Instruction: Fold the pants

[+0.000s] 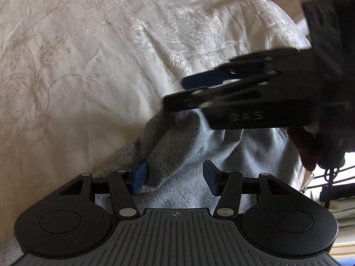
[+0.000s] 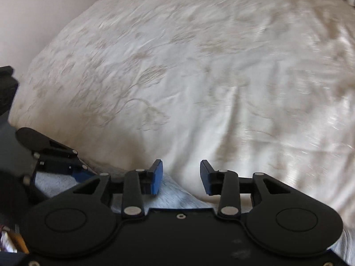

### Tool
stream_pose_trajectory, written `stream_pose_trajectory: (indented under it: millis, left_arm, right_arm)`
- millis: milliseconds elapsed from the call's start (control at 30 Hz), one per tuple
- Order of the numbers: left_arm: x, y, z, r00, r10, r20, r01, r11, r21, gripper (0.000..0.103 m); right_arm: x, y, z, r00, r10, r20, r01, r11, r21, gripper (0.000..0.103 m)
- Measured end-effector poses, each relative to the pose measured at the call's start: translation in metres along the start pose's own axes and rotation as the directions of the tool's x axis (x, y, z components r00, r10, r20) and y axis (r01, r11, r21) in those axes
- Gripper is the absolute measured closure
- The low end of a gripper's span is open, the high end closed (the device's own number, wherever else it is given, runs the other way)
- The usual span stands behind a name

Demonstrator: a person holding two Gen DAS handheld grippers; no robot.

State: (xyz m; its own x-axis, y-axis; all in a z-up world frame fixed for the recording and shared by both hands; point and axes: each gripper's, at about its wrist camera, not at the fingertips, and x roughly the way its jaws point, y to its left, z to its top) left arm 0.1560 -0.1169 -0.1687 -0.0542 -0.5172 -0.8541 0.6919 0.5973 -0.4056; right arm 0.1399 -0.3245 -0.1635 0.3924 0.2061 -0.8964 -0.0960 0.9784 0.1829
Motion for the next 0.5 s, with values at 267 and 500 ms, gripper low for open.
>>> stream_pose_trajectory:
  millis: [267,500]
  left_arm:
    - [-0.001,-0.010,-0.006,1.000,0.008,0.011,-0.008,0.999,0.031,0.051]
    - [-0.027,-0.025,-0.015,0.990,0.026,0.137,-0.034,0.998,0.057,0.050]
  right_arm:
    - [0.012,0.024,-0.003,0.992,-0.023,-0.126,0.000,0.985,-0.173,0.090]
    - [0.002,0.001,0.015,0.999,-0.028,-0.015,0.027,0.995,-0.100,0.097]
